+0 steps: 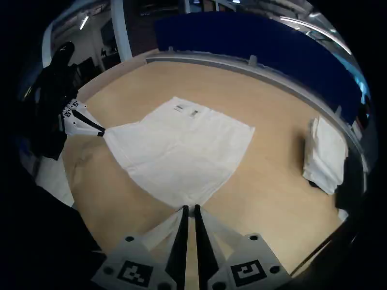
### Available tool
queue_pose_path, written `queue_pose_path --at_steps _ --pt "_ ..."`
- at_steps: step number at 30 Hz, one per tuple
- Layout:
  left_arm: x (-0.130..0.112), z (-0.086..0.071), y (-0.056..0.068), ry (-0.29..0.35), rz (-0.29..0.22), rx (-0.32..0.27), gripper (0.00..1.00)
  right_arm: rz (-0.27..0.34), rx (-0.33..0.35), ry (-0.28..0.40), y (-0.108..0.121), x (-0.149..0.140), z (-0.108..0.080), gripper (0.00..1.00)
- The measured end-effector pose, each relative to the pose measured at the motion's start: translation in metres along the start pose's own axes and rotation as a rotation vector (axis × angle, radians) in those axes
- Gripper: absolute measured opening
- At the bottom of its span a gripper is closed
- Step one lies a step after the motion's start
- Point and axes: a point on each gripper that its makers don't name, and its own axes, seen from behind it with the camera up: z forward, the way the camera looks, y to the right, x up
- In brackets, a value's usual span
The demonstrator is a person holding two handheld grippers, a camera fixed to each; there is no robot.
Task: Fold towel
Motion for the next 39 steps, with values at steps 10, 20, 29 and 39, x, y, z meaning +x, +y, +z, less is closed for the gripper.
queue_pose_path --at_steps 10,20,29,39 --pt "-0.006 -0.005 0.014 -0.004 -0.011 -0.015 0.06 0.016 0.007 0.003 -0.008 -0.002 -0.01 0.09" --pt "0.002 -0.005 0.009 0.006 -0.026 -0.014 0.06 0.014 0.01 0.014 -0.005 0.008 -0.008 0.09" --pt "0.022 -0.006 -0.002 0.024 -0.065 -0.028 0.06 0.027 0.006 0.043 0.008 0.029 -0.001 0.09" --pt "0.067 -0.005 -0.028 0.065 -0.054 -0.023 0.06 0.029 -0.022 0.093 0.039 0.07 0.004 0.09"
